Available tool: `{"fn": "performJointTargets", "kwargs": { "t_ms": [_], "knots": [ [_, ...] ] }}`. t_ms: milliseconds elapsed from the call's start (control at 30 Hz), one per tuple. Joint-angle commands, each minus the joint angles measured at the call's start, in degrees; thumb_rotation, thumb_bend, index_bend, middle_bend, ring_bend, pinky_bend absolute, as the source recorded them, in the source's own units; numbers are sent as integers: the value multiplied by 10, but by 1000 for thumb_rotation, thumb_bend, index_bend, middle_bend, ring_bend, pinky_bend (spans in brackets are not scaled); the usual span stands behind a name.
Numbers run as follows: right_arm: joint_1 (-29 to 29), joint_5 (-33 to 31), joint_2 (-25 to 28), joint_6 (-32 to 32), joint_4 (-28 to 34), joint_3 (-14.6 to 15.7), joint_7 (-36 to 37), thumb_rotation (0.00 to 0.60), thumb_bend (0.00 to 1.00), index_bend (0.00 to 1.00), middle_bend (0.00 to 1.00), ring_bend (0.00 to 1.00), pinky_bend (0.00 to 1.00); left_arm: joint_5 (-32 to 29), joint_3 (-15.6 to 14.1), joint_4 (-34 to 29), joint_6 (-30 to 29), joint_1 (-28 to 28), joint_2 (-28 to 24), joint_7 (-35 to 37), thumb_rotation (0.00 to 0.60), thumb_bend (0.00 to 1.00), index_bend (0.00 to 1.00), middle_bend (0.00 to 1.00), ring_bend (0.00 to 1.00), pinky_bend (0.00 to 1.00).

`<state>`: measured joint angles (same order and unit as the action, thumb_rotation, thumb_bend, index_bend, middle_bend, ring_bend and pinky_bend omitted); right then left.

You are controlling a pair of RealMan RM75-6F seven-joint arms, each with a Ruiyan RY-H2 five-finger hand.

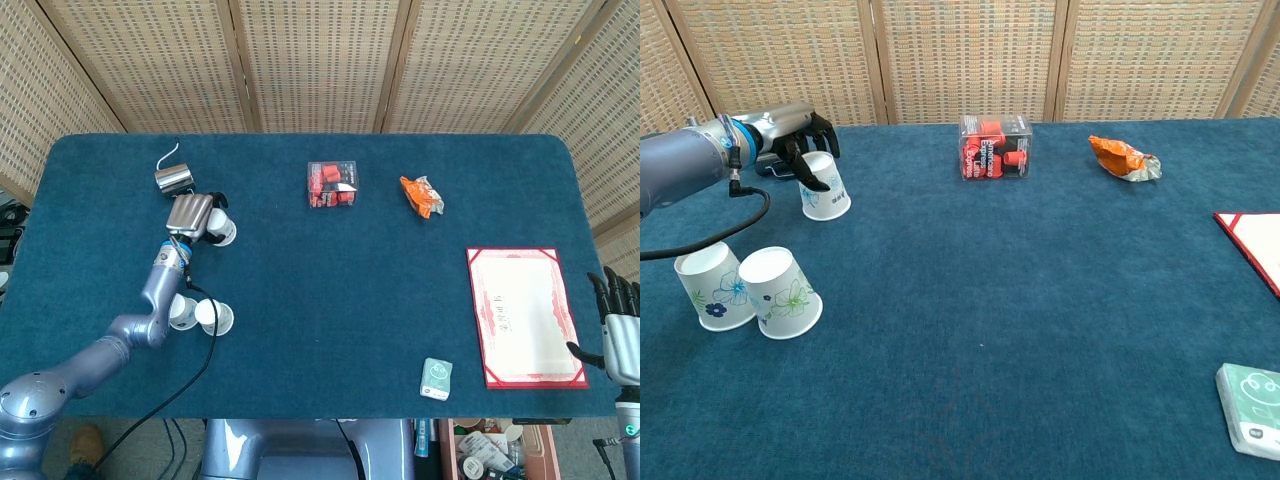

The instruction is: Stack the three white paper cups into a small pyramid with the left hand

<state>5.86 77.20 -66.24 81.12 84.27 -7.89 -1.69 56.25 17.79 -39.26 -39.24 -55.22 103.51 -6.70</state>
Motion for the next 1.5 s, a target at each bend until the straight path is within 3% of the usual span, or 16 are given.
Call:
{"fn": "performJointTargets", "kwargs": {
  "t_ms": [33,267,467,667,767,833,1000,1200,1500],
  "knots": [
    [0,0,0,0,0,0,2,600,0,0,0,0,0,-2,5,1,-7,0,3,-1,600,218,416,452,459,439],
    [-1,-3,0,0,-1,-2,3,600,0,0,0,0,0,7,10,-15,-22,7,-5,10,600,239,455,487,490,463],
    [-1,-5,1,0,-1,-2,4,600,0,0,0,0,0,53,6,-122,-61,29,-69,47,600,239,455,487,490,463],
    [-1,-5,1,0,-1,-2,3,600,0,0,0,0,0,131,-18,-315,-78,70,-204,111,600,238,455,487,490,463],
    [-1,-4,1,-1,1,-1,3,600,0,0,0,0,0,190,-41,-407,-83,96,-290,161,600,239,457,487,490,463],
    [-1,-4,1,-3,0,0,3,600,0,0,0,0,0,245,-69,-452,-125,134,-354,188,600,239,458,487,491,463],
    [0,-5,1,-5,1,0,3,600,0,0,0,0,0,313,-111,-470,-152,159,-398,252,600,239,458,487,491,457],
    [2,-2,1,-8,6,2,1,600,0,0,0,0,0,379,-159,-473,-164,168,-416,294,600,239,458,487,490,454],
    [0,-5,6,-6,8,0,9,600,0,0,0,0,0,395,-176,-471,-181,171,-404,299,600,239,458,486,491,454]
  ]
}}
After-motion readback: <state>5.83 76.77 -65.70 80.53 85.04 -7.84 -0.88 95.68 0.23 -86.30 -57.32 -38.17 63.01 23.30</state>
